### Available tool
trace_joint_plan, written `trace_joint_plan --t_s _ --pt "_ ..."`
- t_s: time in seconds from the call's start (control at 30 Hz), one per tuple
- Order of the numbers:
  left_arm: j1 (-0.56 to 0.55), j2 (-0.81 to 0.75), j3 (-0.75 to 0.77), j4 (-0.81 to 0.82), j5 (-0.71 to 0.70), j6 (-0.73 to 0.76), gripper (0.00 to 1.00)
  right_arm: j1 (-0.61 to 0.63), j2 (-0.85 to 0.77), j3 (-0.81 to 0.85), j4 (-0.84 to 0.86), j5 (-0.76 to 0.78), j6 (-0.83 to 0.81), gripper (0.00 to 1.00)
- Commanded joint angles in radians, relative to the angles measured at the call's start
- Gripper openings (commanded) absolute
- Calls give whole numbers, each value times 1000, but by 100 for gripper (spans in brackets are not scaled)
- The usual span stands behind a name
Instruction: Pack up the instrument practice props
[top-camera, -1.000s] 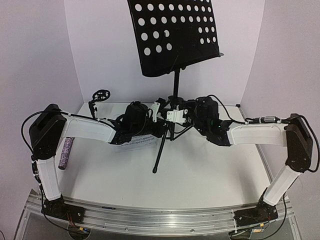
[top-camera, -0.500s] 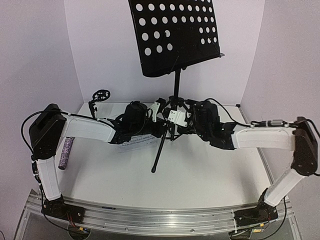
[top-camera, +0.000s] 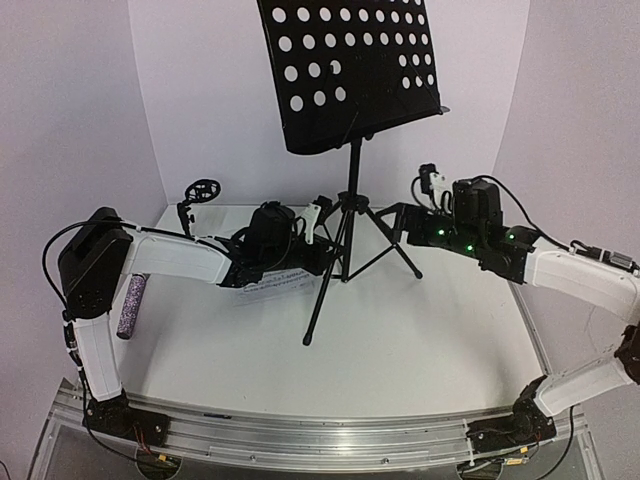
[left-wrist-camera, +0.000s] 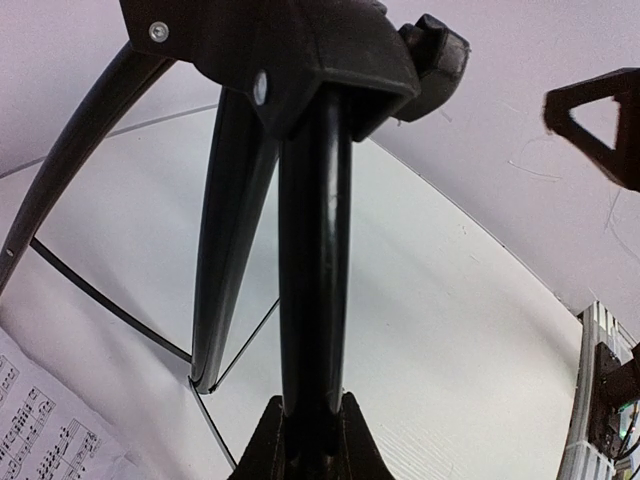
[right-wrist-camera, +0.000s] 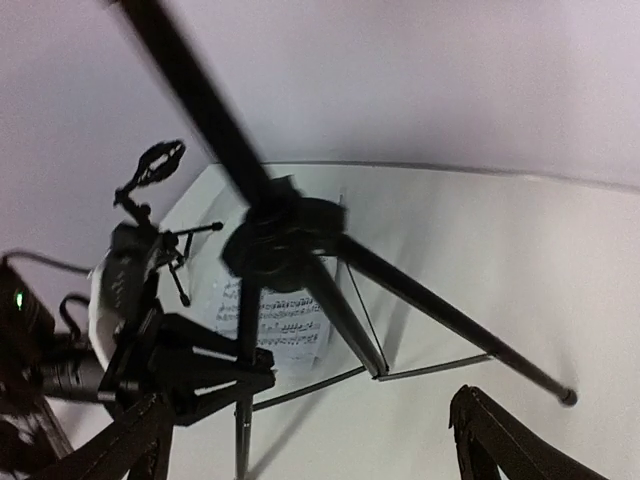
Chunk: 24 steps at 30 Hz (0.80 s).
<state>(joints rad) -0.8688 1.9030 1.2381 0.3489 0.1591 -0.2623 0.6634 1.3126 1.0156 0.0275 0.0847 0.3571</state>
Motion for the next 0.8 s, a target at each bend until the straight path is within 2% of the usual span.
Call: trace_joint_plan --t_s 0.0,0.13,0.33,0.63,0.77 --pt "-21 33 32 -41 62 17 0 -77 31 -48 200 -178 604 92" --pt "-22 33 32 -37 63 20 0 -88 96 -26 330 -209 782 85" --pt "-21 34 34 -33 65 20 0 -87 178 8 419 -210 964 77" --pt "-21 39 38 -33 64 20 0 -88 317 40 585 -252 1089 58" --pt "-21 37 38 -34 60 21 0 -86 337 44 591 -253 1105 52"
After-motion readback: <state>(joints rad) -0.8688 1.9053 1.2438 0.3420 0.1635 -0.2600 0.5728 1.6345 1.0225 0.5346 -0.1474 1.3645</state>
